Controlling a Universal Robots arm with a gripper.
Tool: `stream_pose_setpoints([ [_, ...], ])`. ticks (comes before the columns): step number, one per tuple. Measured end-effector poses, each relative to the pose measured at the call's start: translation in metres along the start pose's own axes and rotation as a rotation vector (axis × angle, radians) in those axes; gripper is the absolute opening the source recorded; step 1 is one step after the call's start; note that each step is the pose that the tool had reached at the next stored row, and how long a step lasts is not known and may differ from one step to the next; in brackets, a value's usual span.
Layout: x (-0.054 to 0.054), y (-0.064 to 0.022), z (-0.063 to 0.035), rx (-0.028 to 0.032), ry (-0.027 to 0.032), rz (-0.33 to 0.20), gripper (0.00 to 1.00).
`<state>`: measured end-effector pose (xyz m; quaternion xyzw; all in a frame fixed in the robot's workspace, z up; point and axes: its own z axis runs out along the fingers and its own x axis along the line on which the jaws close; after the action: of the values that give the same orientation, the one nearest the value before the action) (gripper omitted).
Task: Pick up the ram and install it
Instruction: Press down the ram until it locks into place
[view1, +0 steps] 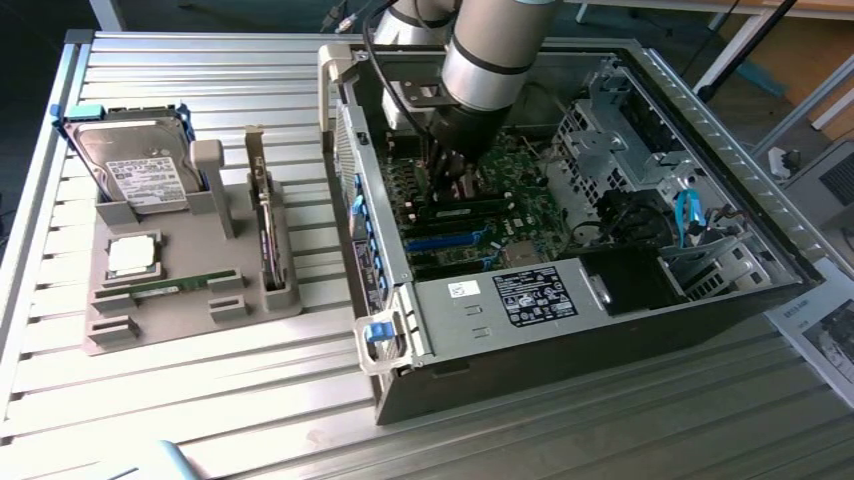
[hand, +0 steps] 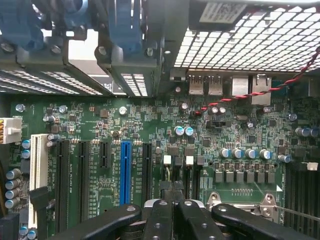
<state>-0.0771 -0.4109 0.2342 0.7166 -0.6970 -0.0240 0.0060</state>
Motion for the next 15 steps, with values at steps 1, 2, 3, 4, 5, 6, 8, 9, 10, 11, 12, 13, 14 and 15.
stream_pose_setpoints([
  [1, 0.0, 0.0001, 0.0002, 0.0, 0.0, 0.0, 0.1],
  [2, 0.0, 0.0003, 0.0005, 0.0, 0.0, 0.0, 0.1],
  [3, 0.0, 0.0005, 0.0007, -0.0001, 0.0, 0.0, 0.1],
  [4, 0.0, 0.0005, 0.0009, -0.0001, 0.0, 0.0, 0.1],
  [5, 0.0, 0.0007, 0.0012, -0.0001, -0.0001, 0.0, 0.1],
  [6, 0.0, 0.0007, 0.0015, 0.0, -0.0005, 0.0, 0.1],
  [8, 0.0, 0.0008, 0.0021, 0.0, -0.0011, 0.0, 0.1],
  [9, 0.0001, 0.0008, 0.0024, -0.0001, -0.0012, 0.0, 0.1],
  [10, 0.0001, 0.0008, 0.0028, -0.0002, -0.0011, 0.0, 0.1],
  [11, 0.0001, 0.0008, 0.0032, -0.0002, -0.0012, 0.0, 0.1],
  [12, 0.0001, 0.0008, 0.0036, -0.0001, -0.0014, 0.0, 0.1],
  [13, 0.0001, 0.0008, 0.0039, -0.0001, -0.0015, 0.0, 0.1],
  [14, 0.0, 0.0008, 0.0042, 0.0, -0.0017, 0.0, 0.1],
  [15, 0.0001, 0.0008, 0.0044, 0.0, -0.0017, 0.0, 0.1],
])
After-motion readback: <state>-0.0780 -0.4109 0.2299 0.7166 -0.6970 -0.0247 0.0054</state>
